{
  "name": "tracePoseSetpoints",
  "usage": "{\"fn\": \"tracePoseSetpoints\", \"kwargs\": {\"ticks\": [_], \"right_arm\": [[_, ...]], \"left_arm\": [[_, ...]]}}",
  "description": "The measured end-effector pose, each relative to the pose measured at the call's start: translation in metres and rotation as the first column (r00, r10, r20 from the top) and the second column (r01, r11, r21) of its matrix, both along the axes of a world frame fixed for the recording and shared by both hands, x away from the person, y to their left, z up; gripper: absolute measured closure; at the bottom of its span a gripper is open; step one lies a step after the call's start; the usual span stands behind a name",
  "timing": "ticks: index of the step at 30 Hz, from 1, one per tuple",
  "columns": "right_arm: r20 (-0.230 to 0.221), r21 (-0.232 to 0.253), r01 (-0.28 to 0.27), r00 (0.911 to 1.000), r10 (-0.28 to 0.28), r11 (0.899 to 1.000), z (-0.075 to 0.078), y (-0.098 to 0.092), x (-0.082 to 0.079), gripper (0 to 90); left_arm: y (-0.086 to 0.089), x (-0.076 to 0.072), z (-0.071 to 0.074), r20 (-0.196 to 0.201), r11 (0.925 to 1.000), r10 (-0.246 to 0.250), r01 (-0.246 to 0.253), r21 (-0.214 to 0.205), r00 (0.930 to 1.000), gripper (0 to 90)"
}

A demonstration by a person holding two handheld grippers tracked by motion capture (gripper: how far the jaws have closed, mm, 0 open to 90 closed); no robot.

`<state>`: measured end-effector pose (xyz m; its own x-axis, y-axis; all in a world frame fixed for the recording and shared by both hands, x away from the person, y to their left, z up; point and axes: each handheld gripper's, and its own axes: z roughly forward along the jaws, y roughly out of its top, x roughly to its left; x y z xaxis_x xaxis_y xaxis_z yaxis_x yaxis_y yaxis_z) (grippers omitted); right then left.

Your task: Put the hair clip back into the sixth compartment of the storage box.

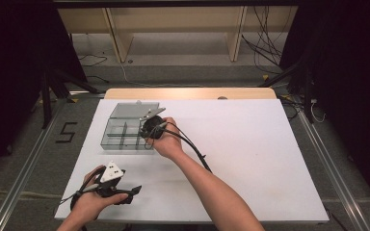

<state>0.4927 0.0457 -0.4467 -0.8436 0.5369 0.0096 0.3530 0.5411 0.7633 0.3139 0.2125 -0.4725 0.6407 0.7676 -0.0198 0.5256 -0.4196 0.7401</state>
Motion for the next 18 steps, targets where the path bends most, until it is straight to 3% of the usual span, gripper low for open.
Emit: {"fn": "tracePoseSetpoints", "kwargs": {"ticks": [18], "right_arm": [[-0.027,-0.028,-0.008,0.9996,0.007,1.000,-0.0036,0.0057,0.0025,80.4]], "left_arm": [[-0.0005,0.0002,-0.0003,0.004,1.0000,-0.002,0.002,0.001,1.0000,17.6]]}}
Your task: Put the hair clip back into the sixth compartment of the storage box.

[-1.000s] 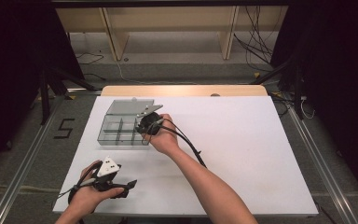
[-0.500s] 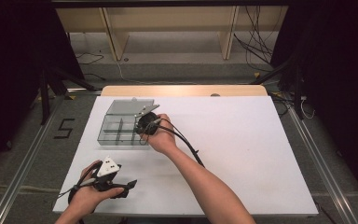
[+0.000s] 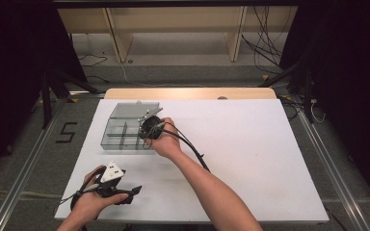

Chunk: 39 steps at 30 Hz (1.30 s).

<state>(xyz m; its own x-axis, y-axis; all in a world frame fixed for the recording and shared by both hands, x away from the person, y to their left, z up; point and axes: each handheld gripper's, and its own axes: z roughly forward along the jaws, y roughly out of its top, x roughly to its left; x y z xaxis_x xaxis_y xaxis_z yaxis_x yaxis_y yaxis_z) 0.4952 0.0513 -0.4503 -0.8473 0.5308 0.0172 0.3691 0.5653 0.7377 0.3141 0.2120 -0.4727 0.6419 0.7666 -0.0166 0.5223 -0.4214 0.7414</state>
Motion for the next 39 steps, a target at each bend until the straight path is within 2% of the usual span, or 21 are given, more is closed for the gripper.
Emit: {"fn": "tracePoseSetpoints", "kwargs": {"ticks": [39], "right_arm": [[-0.051,-0.085,-0.014,0.9986,0.010,0.996,-0.008,0.011,0.006,80.3]], "left_arm": [[-0.001,0.000,0.000,-0.003,1.0000,-0.008,0.008,0.001,1.0000,17.7]]}}
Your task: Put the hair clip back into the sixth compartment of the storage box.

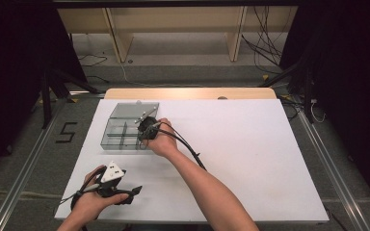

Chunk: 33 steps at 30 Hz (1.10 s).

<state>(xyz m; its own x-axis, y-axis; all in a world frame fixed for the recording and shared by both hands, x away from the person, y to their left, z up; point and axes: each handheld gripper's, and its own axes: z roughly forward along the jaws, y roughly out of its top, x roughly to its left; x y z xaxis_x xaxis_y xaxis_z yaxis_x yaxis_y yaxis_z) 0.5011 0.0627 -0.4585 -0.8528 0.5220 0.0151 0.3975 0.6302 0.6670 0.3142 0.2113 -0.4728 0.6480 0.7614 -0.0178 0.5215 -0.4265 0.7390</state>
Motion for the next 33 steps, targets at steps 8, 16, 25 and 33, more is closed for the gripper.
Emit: {"fn": "tracePoseSetpoints", "kwargs": {"ticks": [8,16,25,33], "right_arm": [[-0.016,-0.028,0.003,0.9999,-0.003,1.000,-0.0031,0.0005,0.0020,80.3],[-0.024,-0.050,0.005,0.9997,-0.006,0.999,-0.0057,0.0027,0.0037,80.3],[-0.040,-0.082,0.003,0.9992,-0.006,0.997,-0.0062,0.0051,0.0062,80.2],[-0.055,-0.105,0.002,0.9985,-0.007,0.994,-0.0094,0.0066,0.0064,80.1]], "left_arm": [[0.0000,-0.0001,-0.0002,0.000,1.0000,-0.001,0.001,-0.001,1.0000,17.8],[0.0001,-0.0001,-0.0001,-0.001,1.0000,0.000,0.000,0.000,1.0000,17.8],[0.0000,-0.0001,0.0000,0.000,1.0000,-0.001,0.001,-0.001,1.0000,17.8],[0.0000,0.0000,-0.0002,0.000,1.0000,-0.002,0.002,-0.001,1.0000,17.8]]}}
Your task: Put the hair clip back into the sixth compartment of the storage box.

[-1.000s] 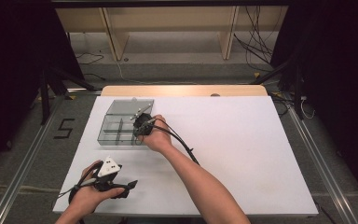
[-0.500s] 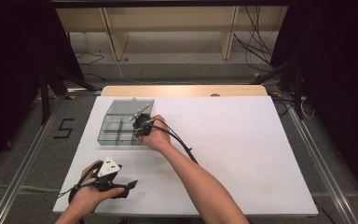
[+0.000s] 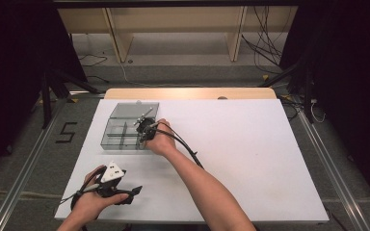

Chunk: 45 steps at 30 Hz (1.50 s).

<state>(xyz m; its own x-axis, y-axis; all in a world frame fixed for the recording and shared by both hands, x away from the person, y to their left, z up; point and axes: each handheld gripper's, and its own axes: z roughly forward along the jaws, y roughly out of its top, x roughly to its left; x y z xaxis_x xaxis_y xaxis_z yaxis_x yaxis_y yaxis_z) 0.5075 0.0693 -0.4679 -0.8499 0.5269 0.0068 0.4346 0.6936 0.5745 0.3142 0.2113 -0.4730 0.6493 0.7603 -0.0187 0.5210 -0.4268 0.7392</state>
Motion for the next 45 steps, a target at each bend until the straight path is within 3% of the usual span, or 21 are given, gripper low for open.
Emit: {"fn": "tracePoseSetpoints", "kwargs": {"ticks": [13,24,30,36,45], "right_arm": [[-0.003,0.011,0.010,0.9999,-0.010,1.000,0.002,-0.001,0.001,79.0],[0.002,0.034,0.017,0.9999,-0.017,0.999,0.007,-0.005,0.000,72.5],[0.026,0.061,0.018,0.9995,-0.019,0.998,0.012,-0.008,-0.004,67.8],[0.060,0.118,0.039,0.9971,-0.046,0.992,0.020,-0.024,-0.008,63.3],[0.057,0.195,0.067,0.9952,-0.080,0.979,0.023,-0.060,-0.023,55.8]], "left_arm": [[0.000,0.000,0.000,0.000,1.0000,0.001,-0.001,-0.002,1.0000,17.8],[0.000,0.000,0.000,-0.002,1.0000,0.000,0.000,0.000,1.0000,18.0],[0.000,0.000,0.001,0.001,1.0000,0.004,-0.004,-0.002,1.0000,18.0],[0.002,0.000,0.001,0.005,1.0000,0.005,-0.005,0.004,1.0000,18.1],[0.000,0.000,0.000,0.004,0.9999,0.011,-0.011,-0.001,0.9999,18.1]]}}
